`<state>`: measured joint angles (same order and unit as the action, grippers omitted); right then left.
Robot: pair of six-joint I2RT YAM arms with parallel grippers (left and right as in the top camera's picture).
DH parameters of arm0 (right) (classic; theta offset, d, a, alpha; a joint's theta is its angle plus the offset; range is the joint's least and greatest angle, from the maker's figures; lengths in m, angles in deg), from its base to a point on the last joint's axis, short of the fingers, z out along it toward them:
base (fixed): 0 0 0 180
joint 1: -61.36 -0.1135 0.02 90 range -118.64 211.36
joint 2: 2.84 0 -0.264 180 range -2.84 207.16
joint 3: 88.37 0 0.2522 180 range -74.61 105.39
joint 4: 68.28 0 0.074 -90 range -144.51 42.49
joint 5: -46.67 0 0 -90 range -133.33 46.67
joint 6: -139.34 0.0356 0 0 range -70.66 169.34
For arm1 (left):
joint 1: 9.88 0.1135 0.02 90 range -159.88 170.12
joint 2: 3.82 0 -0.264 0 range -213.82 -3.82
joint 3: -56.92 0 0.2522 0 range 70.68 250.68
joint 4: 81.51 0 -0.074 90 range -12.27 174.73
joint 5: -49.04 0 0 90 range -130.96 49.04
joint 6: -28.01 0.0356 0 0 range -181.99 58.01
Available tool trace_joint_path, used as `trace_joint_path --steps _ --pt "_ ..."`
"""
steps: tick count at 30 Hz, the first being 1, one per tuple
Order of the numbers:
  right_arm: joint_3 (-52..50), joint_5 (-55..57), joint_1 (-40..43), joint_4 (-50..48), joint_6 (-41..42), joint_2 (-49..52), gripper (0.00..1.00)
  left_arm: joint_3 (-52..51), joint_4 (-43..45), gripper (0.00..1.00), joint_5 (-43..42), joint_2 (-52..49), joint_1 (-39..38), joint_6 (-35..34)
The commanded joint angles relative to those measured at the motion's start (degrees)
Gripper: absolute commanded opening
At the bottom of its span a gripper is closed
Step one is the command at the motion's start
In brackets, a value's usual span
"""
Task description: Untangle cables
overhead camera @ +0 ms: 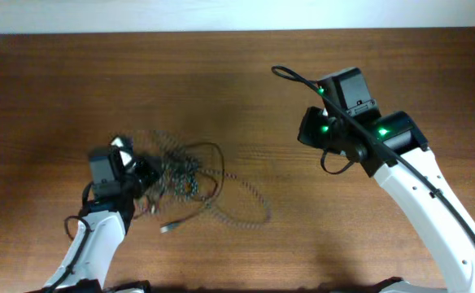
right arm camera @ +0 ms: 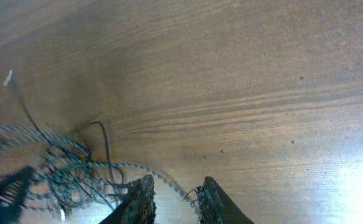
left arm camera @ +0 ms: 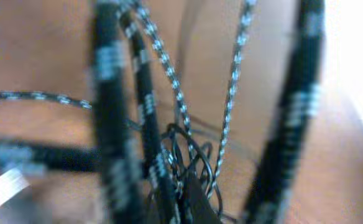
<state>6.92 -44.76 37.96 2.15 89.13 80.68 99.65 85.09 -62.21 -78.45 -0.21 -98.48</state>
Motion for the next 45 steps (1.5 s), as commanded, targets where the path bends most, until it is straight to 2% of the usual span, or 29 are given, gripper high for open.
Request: trace_joint_path --steps 1,3,4,5,6,8,11,14,17,21,22,24,25,26,28,30,32,34,36,38,40,41,42,45 --pt "0.11 -4.92 -0.17 -0.31 -6.82 -0.11 0.21 2.71 16.17 0.0 -24.61 2.01 -0.15 -2.84" --pt "0.11 -16.06 -0.2 -2.56 -16.39 -0.11 0.2 3.45 28.17 0.0 -35.04 3.04 -0.15 -4.24" --pt "0.11 -27.1 -0.2 -4.24 -25.64 -0.11 0.2 3.45 40.79 0.0 -46.58 3.15 -0.15 -4.24" --pt "0.11 -32.79 -0.2 -4.66 -31.3 -0.11 0.22 3.45 45.83 0.0 -51.15 3.15 -0.15 -4.24" --pt "0.11 -38.14 -0.2 -4.59 -37.0 -0.11 0.27 3.45 51.15 0.0 -55.36 3.15 -0.15 -4.24" --pt "0.11 -44.7 -0.2 -3.74 -45.68 -0.11 0.34 3.45 56.92 0.0 -60.28 3.15 -0.15 -4.17" --pt "0.13 -44.5 -0.04 -3.74 -48.0 -0.61 0.37 3.43 57.22 0.0 -64.08 3.15 -0.15 0.35" --pt "0.13 -44.52 -0.04 -3.52 -49.51 -2.89 0.44 3.43 57.22 0.0 -63.36 3.15 -0.15 0.37" --pt "0.13 -44.52 -0.11 -3.32 -50.14 -4.42 0.45 3.43 56.59 0.0 -60.35 3.15 -0.15 0.31" --pt "0.13 -44.52 -0.09 -1.27 -50.12 -5.33 0.5 3.43 48.39 0.0 -50.82 3.13 -0.81 1.09" --pt "0.13 -44.48 -0.09 -0.7 -50.14 -6.58 0.53 3.43 49.27 0.0 -48.68 3.15 -2.29 2.56" --pt "0.13 -44.44 -0.09 -0.61 -50.14 -9.46 0.61 3.43 50.14 0.0 -41.33 3.17 -5.75 1.25" --pt "0.13 -43.76 -0.09 -0.7 -50.12 -11.67 0.62 3.43 50.07 0.0 -35.91 3.15 -9.27 -1.75" --pt "0.13 -42.77 -0.11 -0.61 -50.1 -12.94 0.62 3.43 50.14 0.0 -35.23 3.15 -11.93 -1.64" --pt "0.13 -36.96 -0.09 0.09 -50.01 -13.99 0.62 3.43 50.99 0.0 -36.0 3.15 -14.93 0.44" --pt "0.13 -30.95 -0.09 0.07 -44.92 -14.01 0.62 3.43 58.34 0.0 -41.92 3.15 -15.23 0.52" --pt "0.13 -31.04 -0.09 0.15 -44.68 -14.01 0.62 3.43 63.17 0.0 -47.17 3.15 -15.15 1.14" --pt "0.13 -31.04 -0.09 0.15 -44.68 -14.01 0.62 3.43 65.61 0.0 -54.16 3.15 -15.15 5.92" --pt "0.11 -31.06 -0.11 0.15 -44.65 -13.94 0.63 3.43 65.59 0.0 -54.34 3.15 -15.15 6.21" --pt "0.11 -31.32 -0.2 0.2 -43.1 -13.68 0.63 3.43 64.72 0.0 -49.55 3.15 -15.15 5.29" --pt "0.11 -31.28 -0.2 0.17 -42.27 -13.68 0.63 3.43 59.71 0.0 -38.56 3.15 -15.15 -2.89" --pt "0.11 -31.23 -0.2 0.15 -41.09 -13.68 0.68 3.43 55.19 0.0 -33.62 3.15 -15.15 -5.81" --pt "0.11 -31.28 -0.2 0.17 -40.06 -13.68 0.69 3.43 51.89 0.0 -30.67 3.15 -15.15 -6.4" --pt "0.11 -31.3 -1.7 -0.11 -37.38 -13.62 0.69 3.43 50.73 0.0 -29.86 3.15 -15.15 -6.4"
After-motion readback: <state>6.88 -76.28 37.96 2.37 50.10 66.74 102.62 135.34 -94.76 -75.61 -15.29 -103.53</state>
